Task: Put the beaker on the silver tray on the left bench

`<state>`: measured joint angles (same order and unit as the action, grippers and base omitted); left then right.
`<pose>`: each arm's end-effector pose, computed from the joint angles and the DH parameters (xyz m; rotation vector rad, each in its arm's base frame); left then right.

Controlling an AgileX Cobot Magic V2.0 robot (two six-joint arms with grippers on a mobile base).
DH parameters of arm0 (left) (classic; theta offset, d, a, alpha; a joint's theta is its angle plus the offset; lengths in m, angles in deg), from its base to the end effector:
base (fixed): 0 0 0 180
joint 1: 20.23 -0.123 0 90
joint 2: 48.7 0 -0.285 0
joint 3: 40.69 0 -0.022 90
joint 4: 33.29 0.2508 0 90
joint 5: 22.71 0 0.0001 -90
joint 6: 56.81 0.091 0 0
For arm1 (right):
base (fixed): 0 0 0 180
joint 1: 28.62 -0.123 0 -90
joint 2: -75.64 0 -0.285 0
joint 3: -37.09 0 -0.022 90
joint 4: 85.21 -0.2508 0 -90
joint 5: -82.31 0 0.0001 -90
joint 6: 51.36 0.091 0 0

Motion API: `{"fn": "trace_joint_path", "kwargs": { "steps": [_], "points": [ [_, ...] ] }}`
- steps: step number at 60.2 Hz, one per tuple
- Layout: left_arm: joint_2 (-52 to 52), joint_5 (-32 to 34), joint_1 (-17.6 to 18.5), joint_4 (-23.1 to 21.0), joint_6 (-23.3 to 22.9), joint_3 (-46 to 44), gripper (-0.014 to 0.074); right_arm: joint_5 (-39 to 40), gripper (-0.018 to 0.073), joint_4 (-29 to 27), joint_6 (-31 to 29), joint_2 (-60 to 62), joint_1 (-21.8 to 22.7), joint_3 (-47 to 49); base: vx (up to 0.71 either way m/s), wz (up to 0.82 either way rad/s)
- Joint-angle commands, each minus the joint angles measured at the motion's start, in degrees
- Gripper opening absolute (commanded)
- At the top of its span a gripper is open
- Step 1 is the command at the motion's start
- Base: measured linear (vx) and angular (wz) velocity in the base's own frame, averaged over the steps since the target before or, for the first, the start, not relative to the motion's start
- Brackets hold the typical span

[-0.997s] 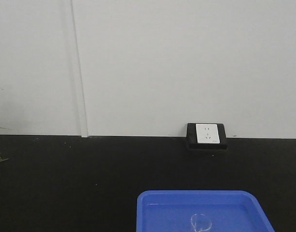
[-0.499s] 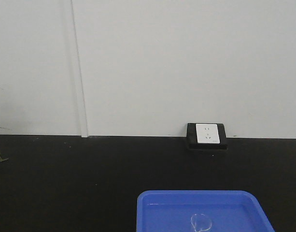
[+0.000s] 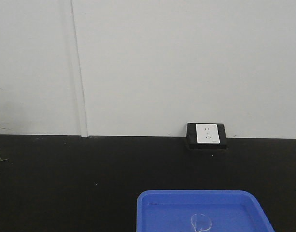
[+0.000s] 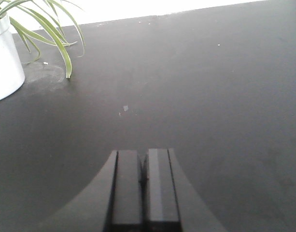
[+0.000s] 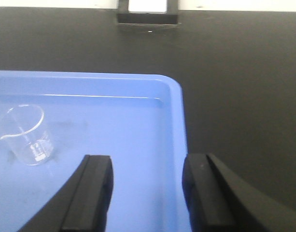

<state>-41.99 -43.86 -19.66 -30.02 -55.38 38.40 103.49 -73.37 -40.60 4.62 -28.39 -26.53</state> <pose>0.0525 0.0014 0.1700 0.0680 1.8653 0.0664 0.1842 0.0060 0.1951 -0.0492 1.9862 0.0677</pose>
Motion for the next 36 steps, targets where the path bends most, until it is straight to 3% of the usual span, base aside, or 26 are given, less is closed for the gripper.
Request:
{"fn": "trace_joint_path", "kwargs": {
  "steps": [1, 9, 17, 36],
  "points": [
    [-0.42, 4.65, 0.31, -0.17, -0.10, 1.13, 0.0001, 11.55, 0.0424, 6.43, -0.01, -5.20, -0.06, 1.93, 0.00, 0.00],
    [-0.42, 4.65, 0.31, -0.17, -0.10, 1.13, 0.0001, 23.25, 0.0432, 15.69, -0.01, -13.38, -0.13, 1.93, 0.00, 0.00],
    [-0.42, 4.65, 0.31, -0.17, -0.10, 1.13, 0.0001, 35.08, 0.0480, 18.16, -0.01, -21.41, -0.13, 1.98, 0.00, 0.00],
    [-0.42, 4.65, 0.31, -0.17, -0.10, 1.13, 0.0001, 38.20, 0.0625, 25.80, -0.01, -36.25, -0.13, 8.91, 0.00, 0.00]
  ]
}}
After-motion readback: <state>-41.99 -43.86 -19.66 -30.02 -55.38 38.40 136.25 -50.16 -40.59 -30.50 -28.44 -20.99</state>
